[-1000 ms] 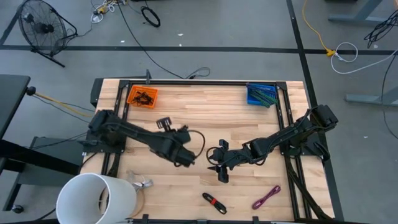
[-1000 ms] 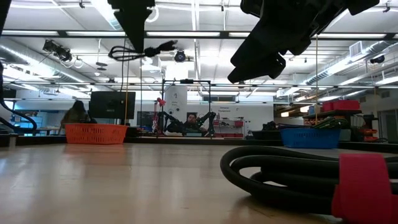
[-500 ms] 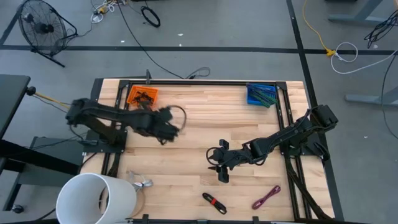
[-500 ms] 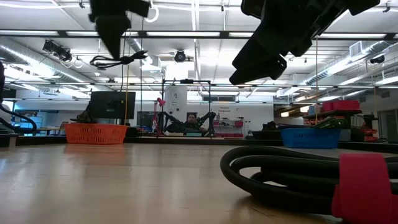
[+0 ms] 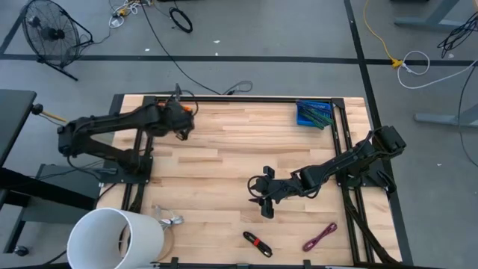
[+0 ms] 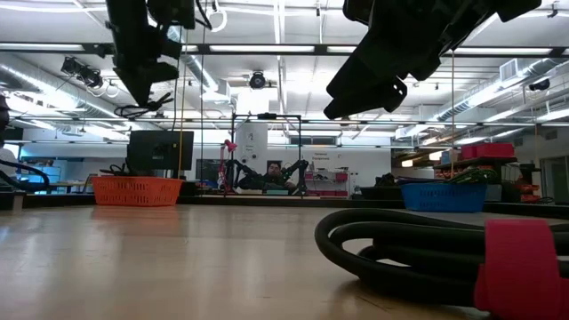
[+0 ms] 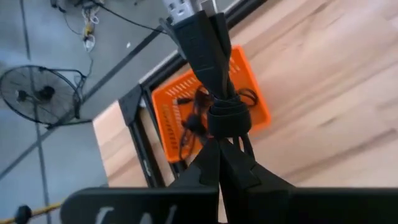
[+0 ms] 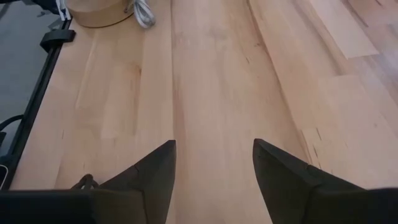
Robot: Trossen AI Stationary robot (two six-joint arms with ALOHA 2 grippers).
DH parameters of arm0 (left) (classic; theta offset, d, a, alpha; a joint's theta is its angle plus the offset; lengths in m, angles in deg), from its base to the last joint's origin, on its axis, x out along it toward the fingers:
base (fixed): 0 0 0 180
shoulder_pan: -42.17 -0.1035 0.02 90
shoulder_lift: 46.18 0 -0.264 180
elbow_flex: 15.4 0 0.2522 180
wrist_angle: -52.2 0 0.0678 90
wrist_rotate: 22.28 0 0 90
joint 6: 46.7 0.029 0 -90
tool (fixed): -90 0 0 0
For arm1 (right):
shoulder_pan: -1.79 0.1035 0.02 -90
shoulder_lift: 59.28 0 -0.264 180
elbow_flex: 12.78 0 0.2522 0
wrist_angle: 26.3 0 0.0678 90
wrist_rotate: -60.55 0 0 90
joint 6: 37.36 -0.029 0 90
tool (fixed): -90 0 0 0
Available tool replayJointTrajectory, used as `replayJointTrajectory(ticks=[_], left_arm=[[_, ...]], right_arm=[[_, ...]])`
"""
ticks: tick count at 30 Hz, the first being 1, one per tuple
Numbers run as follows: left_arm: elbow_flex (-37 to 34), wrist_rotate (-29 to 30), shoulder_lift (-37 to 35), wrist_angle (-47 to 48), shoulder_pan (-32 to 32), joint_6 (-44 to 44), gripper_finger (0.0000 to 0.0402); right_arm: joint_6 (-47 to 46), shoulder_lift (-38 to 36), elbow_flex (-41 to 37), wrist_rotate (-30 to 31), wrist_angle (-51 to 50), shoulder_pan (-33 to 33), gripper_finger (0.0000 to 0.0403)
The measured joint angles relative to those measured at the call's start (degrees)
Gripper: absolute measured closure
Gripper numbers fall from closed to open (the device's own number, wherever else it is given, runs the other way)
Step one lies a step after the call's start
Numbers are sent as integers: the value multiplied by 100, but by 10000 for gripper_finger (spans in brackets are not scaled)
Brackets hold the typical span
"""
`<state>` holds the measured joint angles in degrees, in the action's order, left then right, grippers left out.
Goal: Pick & Place USB Port
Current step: Put the black charger cable into the orange bin
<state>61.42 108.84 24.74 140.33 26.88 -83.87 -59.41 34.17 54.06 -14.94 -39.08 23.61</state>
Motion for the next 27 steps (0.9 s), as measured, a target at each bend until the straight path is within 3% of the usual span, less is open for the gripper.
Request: replayJointTrajectory(ticks=[7,11,20,27], left_arm=[[-385,164,43,-1344,-647,1358,401],[-490,-64,58,-1611,-1061,1407,401],[-942,29,161,-1947,-1657,1416,401],[-1422,-170,189,-2808,-1868,1372,401]], right_arm=[[3,0,0,-1,17,0,191],[11,0,0,1,33,0,191],[162,0,0,2,36,-6,191],[158,0,0,1,37,-9,191]])
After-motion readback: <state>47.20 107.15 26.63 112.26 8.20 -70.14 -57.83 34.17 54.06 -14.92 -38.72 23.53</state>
